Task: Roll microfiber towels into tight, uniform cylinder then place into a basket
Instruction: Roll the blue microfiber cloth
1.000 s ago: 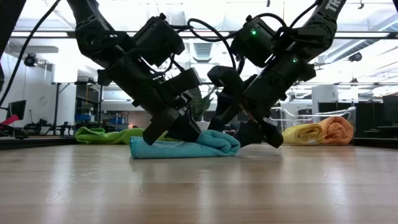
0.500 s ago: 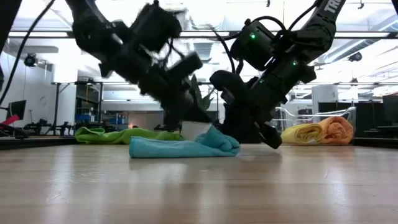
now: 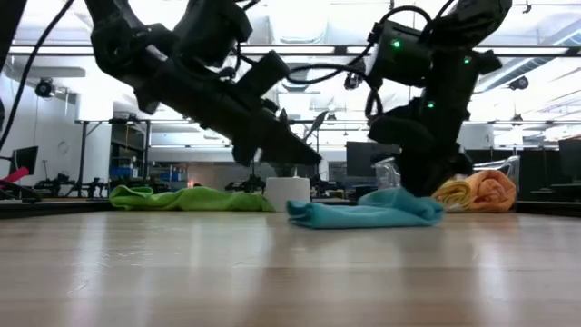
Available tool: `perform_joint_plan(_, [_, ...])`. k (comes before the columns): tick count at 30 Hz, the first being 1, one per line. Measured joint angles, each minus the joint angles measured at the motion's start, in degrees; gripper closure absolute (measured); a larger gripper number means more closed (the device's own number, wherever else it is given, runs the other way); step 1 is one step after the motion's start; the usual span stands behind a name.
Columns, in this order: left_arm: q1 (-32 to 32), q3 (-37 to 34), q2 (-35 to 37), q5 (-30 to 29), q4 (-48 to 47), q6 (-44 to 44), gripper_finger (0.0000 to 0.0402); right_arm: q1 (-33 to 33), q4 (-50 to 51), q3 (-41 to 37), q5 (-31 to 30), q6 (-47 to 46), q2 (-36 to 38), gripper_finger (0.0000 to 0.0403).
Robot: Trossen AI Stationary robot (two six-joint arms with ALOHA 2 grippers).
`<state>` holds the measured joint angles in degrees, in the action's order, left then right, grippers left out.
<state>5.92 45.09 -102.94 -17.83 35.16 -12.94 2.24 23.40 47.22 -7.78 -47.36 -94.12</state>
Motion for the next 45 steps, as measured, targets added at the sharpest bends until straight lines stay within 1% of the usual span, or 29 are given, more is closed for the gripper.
perform_joint_plan(3, [-0.50,1.19,-2.54,2.14,1.70,0.86,0.0402,0.07,4.11,0.00,-1.44,-1.00,1.19,0.0389])
perform_joint_plan(7, [-1.43,4.25,-6.96,5.72,1.91,3.63,0.0402,0.64,5.20,0.16,-1.68,-1.63,1.19,0.0389])
perform_joint_plan(14, [-1.82,10.72,-15.34,7.37,1.88,5.19,0.0402,1.89,8.61,2.84,-2.81,-0.59,0.86,0.0389])
perform_joint_plan(20, [-1.85,15.53,-19.79,7.06,1.01,6.47,0.0402,3.04,9.19,4.95,-2.83,-0.32,-0.49,0.0390])
perform_joint_plan(23, [-1.89,17.12,-20.21,6.94,-2.05,6.62,0.0402,3.52,10.70,6.10,-2.89,-0.29,-1.06,0.0390])
perform_joint_plan(29, [-1.95,17.35,-19.86,6.57,-3.11,7.36,0.0402,3.91,11.59,8.76,-2.85,1.08,-3.20,0.0390])
perform_joint_plan(32, [-1.67,16.86,-17.24,8.55,-6.55,8.10,0.0402,3.91,12.18,9.38,-2.87,1.39,-4.04,0.0390])
perform_joint_plan(35, [-1.43,16.49,-13.46,8.48,-12.10,8.16,0.0402,3.91,12.18,9.33,-2.85,1.53,-4.23,0.0390])
perform_joint_plan(37, [-1.37,16.15,-12.20,8.24,-13.09,9.14,0.0402,3.91,12.17,9.06,-2.87,1.53,-4.16,0.0390])
perform_joint_plan(39, [-1.36,14.94,-11.29,7.08,-11.54,11.95,0.0402,3.91,12.19,8.96,-2.99,1.51,-4.16,0.0390])
perform_joint_plan(42, [-1.52,13.18,-11.50,4.02,-1.50,16.05,0.0402,4.03,12.04,8.90,-3.25,1.47,-4.12,0.0390])
perform_joint_plan(45, [-2.04,12.68,-14.69,3.17,7.26,20.35,0.0402,4.15,11.88,8.90,-3.84,1.41,-4.08,0.0390])
